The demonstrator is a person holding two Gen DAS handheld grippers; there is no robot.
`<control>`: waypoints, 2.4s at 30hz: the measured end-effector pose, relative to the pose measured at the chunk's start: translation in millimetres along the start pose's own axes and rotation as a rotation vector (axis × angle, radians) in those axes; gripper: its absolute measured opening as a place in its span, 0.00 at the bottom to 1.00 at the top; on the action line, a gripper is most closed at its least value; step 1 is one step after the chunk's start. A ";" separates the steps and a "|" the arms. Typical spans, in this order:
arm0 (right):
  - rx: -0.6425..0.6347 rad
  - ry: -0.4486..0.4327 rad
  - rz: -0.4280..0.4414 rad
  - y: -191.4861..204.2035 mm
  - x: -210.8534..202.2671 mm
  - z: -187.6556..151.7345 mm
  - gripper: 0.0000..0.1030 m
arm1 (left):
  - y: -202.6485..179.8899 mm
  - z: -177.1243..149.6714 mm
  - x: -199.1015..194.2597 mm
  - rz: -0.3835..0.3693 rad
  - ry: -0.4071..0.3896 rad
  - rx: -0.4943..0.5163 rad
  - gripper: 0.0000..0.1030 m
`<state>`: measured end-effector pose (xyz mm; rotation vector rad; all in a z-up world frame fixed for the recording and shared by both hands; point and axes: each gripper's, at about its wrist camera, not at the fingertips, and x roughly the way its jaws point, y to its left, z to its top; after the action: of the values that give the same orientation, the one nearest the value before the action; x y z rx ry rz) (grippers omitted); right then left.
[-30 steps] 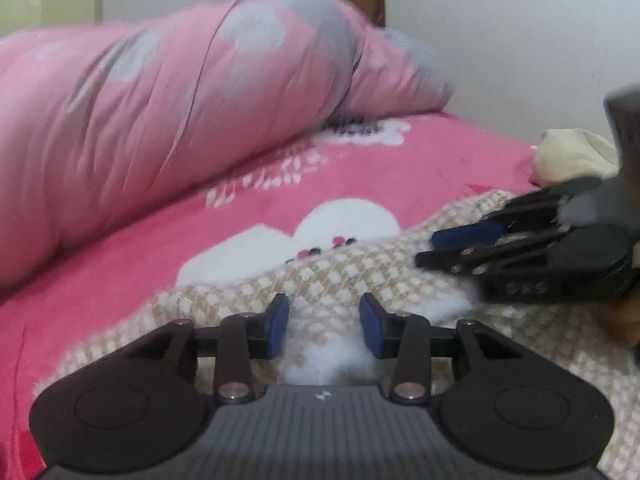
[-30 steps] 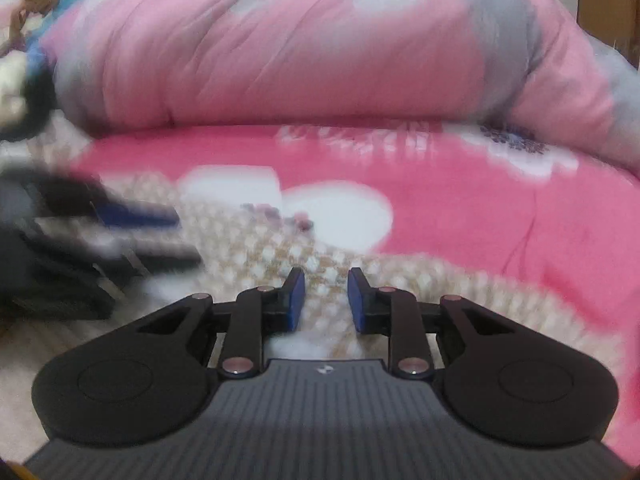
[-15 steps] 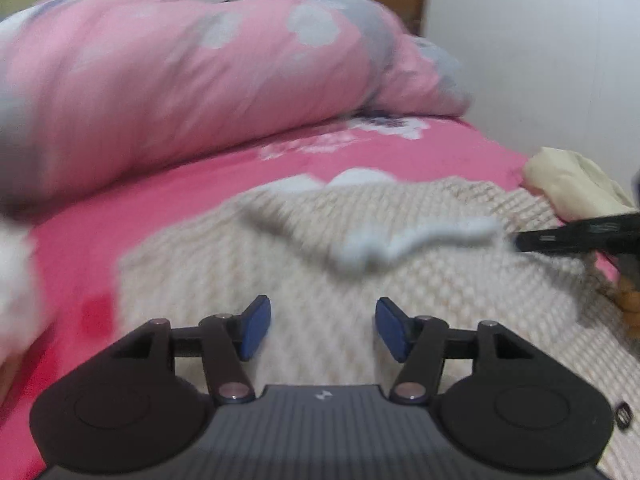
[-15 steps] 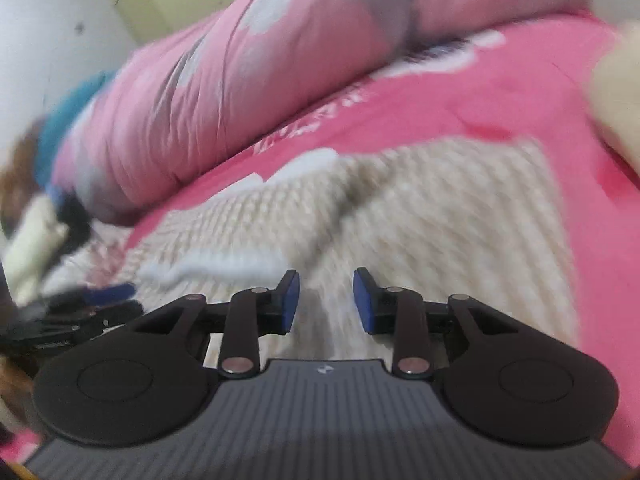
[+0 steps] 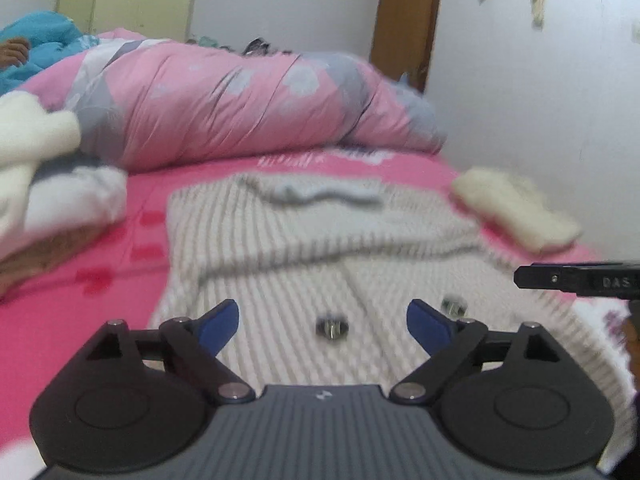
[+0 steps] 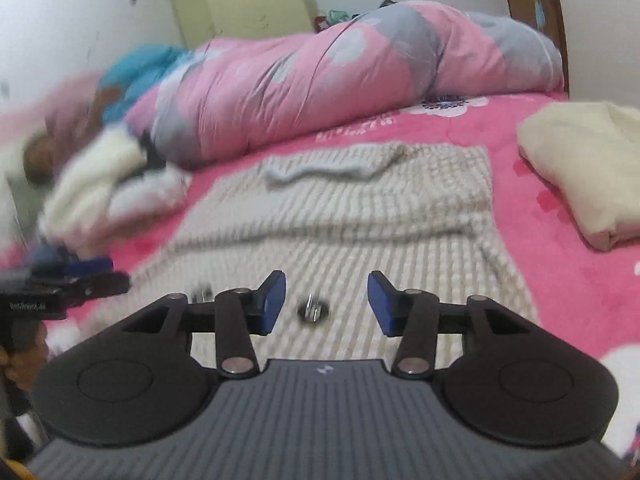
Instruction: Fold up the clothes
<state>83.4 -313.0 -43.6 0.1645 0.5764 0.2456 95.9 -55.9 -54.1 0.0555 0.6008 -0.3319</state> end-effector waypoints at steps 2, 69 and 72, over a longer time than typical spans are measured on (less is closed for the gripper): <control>-0.019 0.051 -0.059 5.6 19.2 -21.9 0.52 | -13.5 -24.0 23.7 0.103 0.053 0.031 0.94; -0.037 -0.017 -0.098 7.3 29.3 -60.8 0.64 | -9.6 -46.7 27.6 0.148 0.039 -0.032 1.00; -0.039 -0.016 -0.096 7.0 30.1 -60.2 0.65 | -9.2 -46.6 27.7 0.146 0.039 -0.031 1.00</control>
<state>73.0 -293.0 -107.3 0.1009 0.5620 0.1619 89.0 -65.8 -107.7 0.0754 0.6363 -0.1800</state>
